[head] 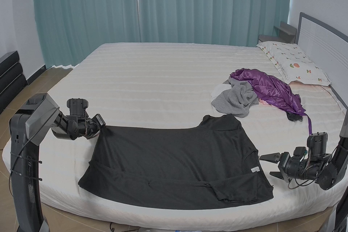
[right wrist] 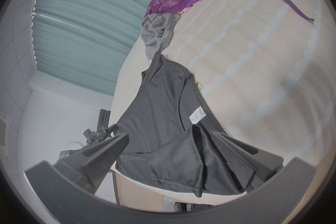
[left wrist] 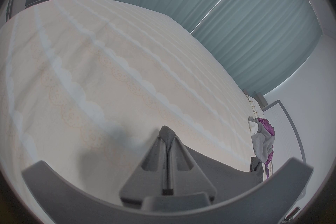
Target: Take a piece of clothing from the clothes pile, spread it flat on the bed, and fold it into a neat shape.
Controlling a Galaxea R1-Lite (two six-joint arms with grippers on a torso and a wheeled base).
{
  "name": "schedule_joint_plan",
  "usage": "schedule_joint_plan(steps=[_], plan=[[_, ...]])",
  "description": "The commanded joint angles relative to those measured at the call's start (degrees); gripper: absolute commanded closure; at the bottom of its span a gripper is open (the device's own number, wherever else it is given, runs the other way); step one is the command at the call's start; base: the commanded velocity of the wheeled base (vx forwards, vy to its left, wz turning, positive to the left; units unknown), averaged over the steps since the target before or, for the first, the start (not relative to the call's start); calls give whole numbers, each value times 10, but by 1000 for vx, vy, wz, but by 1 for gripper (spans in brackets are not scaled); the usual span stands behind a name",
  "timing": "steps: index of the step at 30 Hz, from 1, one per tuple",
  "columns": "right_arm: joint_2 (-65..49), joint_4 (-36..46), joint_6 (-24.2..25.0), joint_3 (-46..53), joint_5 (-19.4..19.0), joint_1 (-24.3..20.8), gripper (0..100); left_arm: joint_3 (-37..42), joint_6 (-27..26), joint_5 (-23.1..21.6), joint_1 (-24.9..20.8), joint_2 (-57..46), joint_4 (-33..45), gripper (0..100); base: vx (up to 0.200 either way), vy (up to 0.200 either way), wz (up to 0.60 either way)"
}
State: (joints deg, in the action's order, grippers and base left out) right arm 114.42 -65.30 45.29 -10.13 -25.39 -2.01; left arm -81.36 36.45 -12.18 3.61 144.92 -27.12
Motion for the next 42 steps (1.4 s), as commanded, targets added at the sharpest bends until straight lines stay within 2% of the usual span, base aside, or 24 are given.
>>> schedule_joint_plan(steps=[1,3,4,10,17,22,30,33,35,36,37,39,40,42], plan=[[1,-2,0,1,0,0,0,-4,0,2,0,1,0,100,0,0,0],[4,-14,2,3,0,0,0,-6,2,5,0,1,0,100,0,0,0],[5,-20,2,6,0,0,0,-6,2,5,0,1,0,0,0,0,0],[5,-32,4,10,0,2,0,-2,43,5,8,-15,-1,0,0,0,0],[3,-32,4,11,-1,3,0,23,51,0,36,-69,-1,0,0,0,0],[3,-32,4,12,-1,3,0,86,58,-7,45,-125,-6,0,0,0,0],[-3,-32,4,13,-2,4,0,204,58,-45,42,-210,-8,0,0,0,0],[-2,-32,4,13,-3,4,0,267,57,-52,28,-252,-9,0,0,0,0],[-2,-32,4,13,-3,4,0,267,57,-52,28,-252,-9,0,0,0,0],[-2,-32,4,13,-3,3,0,321,55,-56,9,-286,-9,0,0,0,0],[-2,-32,4,13,-3,3,0,340,54,-56,1,-298,-9,0,0,0,0],[-2,-32,4,13,-4,3,0,343,54,-56,0,-299,-9,0,0,0,0],[-1,-32,4,13,-4,3,0,378,53,-55,-21,-315,-9,0,0,0,0],[-1,-32,4,13,-4,3,0,398,52,-55,-35,-318,-9,0,0,0,0]])
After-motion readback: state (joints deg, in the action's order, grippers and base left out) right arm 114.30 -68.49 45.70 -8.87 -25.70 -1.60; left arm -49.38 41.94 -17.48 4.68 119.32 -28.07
